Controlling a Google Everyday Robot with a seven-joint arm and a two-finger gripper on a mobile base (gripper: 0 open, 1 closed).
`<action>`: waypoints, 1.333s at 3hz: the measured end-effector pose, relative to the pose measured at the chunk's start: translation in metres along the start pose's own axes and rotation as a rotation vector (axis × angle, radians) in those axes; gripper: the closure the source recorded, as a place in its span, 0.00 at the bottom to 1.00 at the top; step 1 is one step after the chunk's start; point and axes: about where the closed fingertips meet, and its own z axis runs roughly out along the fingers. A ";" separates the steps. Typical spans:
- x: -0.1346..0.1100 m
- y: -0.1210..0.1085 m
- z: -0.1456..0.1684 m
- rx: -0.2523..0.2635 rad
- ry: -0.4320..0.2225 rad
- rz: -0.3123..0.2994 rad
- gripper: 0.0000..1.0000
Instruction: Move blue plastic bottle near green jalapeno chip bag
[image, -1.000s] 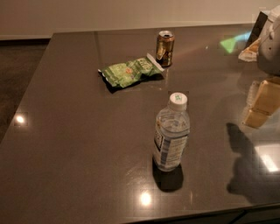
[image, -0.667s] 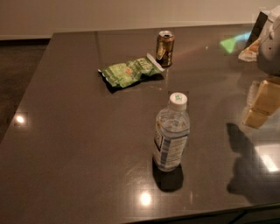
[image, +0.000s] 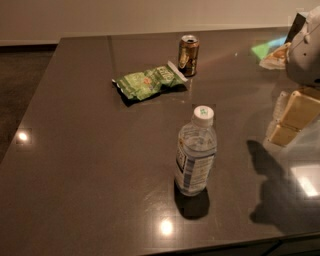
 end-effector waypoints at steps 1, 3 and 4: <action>-0.020 0.015 0.005 -0.067 -0.123 -0.043 0.00; -0.063 0.052 0.019 -0.192 -0.317 -0.131 0.00; -0.078 0.063 0.031 -0.212 -0.361 -0.161 0.00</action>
Offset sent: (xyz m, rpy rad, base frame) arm -0.0406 0.0789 -0.0115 0.3423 0.1273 0.2946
